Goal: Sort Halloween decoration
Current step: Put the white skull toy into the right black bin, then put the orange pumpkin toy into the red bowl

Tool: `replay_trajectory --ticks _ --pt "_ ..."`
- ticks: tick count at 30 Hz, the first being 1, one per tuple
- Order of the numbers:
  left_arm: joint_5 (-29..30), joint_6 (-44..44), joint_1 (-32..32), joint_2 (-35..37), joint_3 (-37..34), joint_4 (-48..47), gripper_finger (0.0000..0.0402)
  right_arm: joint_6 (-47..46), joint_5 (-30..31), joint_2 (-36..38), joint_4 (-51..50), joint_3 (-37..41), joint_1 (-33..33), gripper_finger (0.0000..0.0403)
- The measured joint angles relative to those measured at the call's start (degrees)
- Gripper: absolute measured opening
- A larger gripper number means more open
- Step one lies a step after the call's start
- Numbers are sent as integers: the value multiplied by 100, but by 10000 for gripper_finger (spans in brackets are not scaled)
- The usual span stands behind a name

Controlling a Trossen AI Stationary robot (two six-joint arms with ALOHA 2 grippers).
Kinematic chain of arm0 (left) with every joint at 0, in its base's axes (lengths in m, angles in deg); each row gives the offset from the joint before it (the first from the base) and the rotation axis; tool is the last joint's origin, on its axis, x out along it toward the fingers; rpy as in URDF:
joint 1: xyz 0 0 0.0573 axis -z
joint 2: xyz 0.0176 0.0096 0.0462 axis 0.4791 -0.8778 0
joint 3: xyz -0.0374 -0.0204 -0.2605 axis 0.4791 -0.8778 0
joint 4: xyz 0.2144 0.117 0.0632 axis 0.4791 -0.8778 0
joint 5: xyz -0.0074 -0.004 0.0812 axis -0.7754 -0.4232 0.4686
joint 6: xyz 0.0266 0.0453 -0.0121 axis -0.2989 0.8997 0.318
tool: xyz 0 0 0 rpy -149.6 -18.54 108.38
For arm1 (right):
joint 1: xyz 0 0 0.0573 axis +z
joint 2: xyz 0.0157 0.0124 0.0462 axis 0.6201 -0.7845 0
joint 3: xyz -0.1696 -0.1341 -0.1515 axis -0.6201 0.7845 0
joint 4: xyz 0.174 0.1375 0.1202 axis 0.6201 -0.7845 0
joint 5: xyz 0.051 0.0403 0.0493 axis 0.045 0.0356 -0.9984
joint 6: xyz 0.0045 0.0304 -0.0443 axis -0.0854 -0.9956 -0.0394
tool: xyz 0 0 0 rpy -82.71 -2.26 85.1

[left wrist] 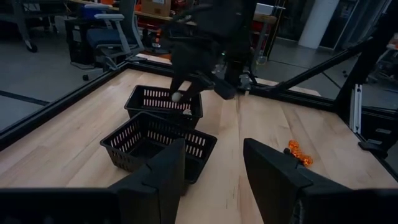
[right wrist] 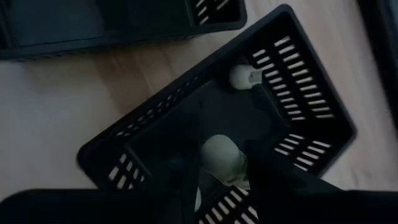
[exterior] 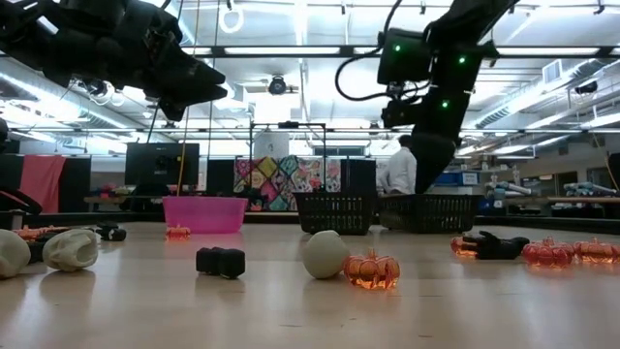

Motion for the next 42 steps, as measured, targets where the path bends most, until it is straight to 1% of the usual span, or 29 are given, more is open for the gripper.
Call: replay_trajectory --ticks 4,10,13,22,28,31,37,42 --pt "0 3 0 0 0 -1 174 118 -567 0 89 0 -342 128" --pt "-1 3 0 0 0 0 174 129 -1111 0 125 0 -597 141" --pt "0 3 0 0 0 0 174 97 -1201 0 136 0 -601 153" --pt "0 3 0 0 0 -1 174 69 -1209 31 18 -37 -591 184" --pt "0 3 0 0 0 -2 174 67 -1182 296 49 -249 -296 186" --pt "0 3 0 0 0 -2 174 29 -1147 439 91 -362 -43 186" --pt "0 3 0 0 0 0 174 -216 -902 476 64 -536 572 186" --pt "-2 1 2 0 0 0 174 -428 -709 479 72 -618 941 187"
